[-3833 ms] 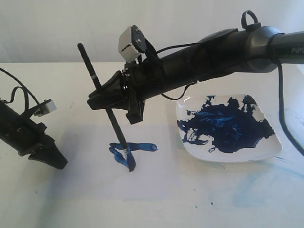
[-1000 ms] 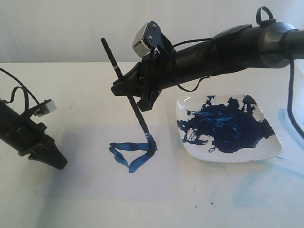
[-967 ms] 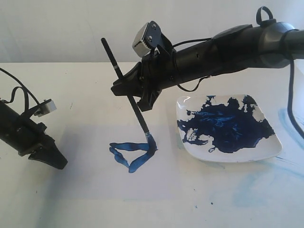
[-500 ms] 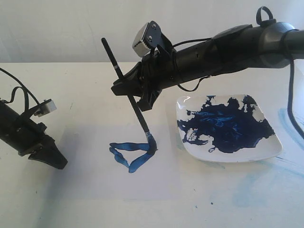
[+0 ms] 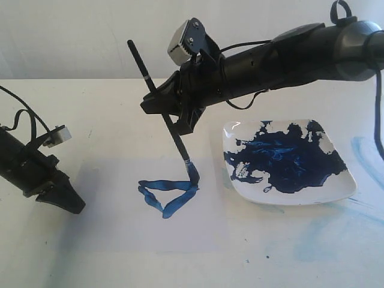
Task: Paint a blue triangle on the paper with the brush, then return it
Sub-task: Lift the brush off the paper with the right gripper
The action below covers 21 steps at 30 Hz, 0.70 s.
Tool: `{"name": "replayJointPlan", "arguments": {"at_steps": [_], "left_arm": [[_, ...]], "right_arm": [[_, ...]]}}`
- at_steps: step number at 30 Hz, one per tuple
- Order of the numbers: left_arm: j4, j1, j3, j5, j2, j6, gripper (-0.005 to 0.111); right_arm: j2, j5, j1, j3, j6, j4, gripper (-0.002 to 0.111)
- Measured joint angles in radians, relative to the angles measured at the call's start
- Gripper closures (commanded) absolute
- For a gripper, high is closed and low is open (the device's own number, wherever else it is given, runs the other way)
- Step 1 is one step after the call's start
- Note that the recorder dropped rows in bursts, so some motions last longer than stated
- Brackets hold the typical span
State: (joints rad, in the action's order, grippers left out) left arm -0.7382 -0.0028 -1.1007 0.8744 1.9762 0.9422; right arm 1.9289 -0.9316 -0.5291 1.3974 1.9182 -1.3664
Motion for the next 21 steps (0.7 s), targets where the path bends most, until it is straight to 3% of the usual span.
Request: {"name": "replayJointPlan", "arguments": {"at_steps": [6, 15, 21], "left_arm": [[0.0, 0.0, 0.0, 0.0, 0.0, 0.0, 0.107], [0.0, 0.0, 0.0, 0.0, 0.0, 0.0, 0.107], [0.0, 0.0, 0.0, 0.0, 0.0, 0.0, 0.107]], "right_arm": [[-0.04, 0.004, 0.0, 0.0, 0.0, 0.002, 0.108], [-0.125, -0.127, 0.0, 0.0, -0.007, -0.009, 0.108], [-0.164, -0.09, -0.011, 0.0, -0.21, -0.037, 0.108]]}}
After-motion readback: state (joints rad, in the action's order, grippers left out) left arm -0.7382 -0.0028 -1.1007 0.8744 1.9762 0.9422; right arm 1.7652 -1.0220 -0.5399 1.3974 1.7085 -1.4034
